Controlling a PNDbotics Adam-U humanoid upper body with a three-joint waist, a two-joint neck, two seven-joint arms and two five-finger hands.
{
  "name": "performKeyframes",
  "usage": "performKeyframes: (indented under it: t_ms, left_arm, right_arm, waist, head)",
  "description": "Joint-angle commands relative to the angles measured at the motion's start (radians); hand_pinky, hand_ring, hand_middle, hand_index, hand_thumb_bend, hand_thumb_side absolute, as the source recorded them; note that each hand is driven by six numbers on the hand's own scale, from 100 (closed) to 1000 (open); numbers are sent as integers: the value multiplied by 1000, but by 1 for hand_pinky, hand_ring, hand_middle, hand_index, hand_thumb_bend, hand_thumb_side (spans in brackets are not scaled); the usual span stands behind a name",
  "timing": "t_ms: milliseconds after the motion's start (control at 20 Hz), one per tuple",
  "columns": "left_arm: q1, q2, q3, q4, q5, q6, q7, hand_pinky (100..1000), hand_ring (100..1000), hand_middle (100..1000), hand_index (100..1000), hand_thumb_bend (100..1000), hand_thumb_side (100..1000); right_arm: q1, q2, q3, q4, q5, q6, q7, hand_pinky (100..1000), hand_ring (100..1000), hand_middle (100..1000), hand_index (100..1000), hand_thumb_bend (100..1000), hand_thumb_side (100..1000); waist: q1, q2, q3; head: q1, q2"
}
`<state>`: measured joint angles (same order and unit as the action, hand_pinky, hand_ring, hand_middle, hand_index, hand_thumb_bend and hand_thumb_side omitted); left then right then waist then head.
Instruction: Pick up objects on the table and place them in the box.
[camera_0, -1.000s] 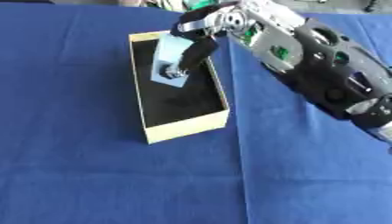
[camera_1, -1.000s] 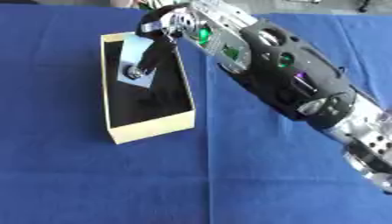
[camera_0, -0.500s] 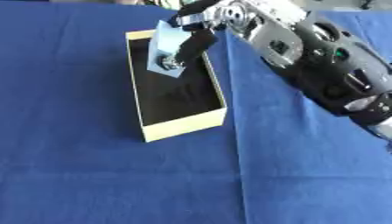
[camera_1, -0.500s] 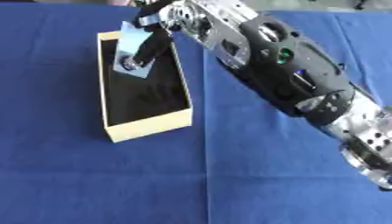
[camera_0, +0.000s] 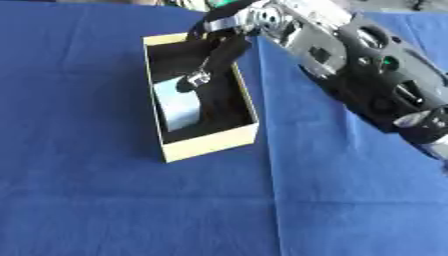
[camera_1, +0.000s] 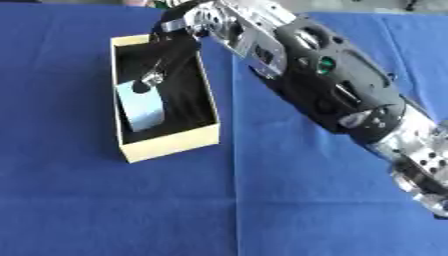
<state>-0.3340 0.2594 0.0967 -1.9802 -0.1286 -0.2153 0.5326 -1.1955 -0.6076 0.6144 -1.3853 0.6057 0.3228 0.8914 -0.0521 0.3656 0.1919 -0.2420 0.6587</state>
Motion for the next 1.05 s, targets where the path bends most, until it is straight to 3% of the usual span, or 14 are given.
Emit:
performKeyframes:
  t_ms: [50,200,300,350,550,650,750,850,1050]
  left_arm:
    - [-5,9,0,-20,1,-2,-4,543,691,624,720,100,715]
    - [-5,8,0,-20,1,-2,-5,543,691,624,720,100,715]
    - [-4,8,1,-20,1,-2,-4,543,691,624,719,100,715]
    - [-4,9,1,-20,1,-2,-4,543,691,624,720,100,715]
    - [-3,11,5,-20,-2,-2,0,543,691,625,720,100,715]
    - [-3,12,7,-20,-3,-2,3,543,691,624,720,100,715]
    - [-4,11,10,-20,-5,-3,6,543,691,625,720,100,715]
    - [-4,11,12,-20,-6,-4,9,543,691,625,720,100,714]
    - [-6,11,19,-20,-10,-5,19,543,690,626,721,100,711]
  right_arm:
    - [-15,-28,-23,-9,7,7,16,822,971,951,1000,569,765]
    - [-12,-37,-34,-26,1,12,16,819,964,944,1000,525,780]
    - [-8,-56,-50,-65,-15,25,16,812,955,936,1000,448,809]
    - [-6,-72,-55,-92,-9,33,16,805,944,924,1000,360,823]
    - [24,-170,-155,-307,-86,110,11,783,903,871,952,100,926]
    - [55,-227,-221,-430,-129,171,-20,773,883,831,904,100,957]
    - [99,-280,-293,-547,-180,230,-80,766,867,791,869,100,978]
    - [140,-320,-354,-598,-248,254,-161,768,859,778,859,100,1000]
    - [221,-374,-453,-614,-398,208,-401,780,854,779,867,100,990]
  waist:
    - [4,-8,-1]
    - [6,-9,-2]
    - [8,-9,-3]
    - [8,-10,-4]
    - [11,-10,-10]
    - [13,-8,-14]
    - [16,-7,-18]
    - [20,-5,-20]
    - [33,-1,-26]
  head:
    - [-5,6]
    - [-4,3]
    - [-3,2]
    - [-1,1]
    - [9,-4]
    - [15,-5]
    - [21,-7]
    - [26,-10]
    - [42,-18]
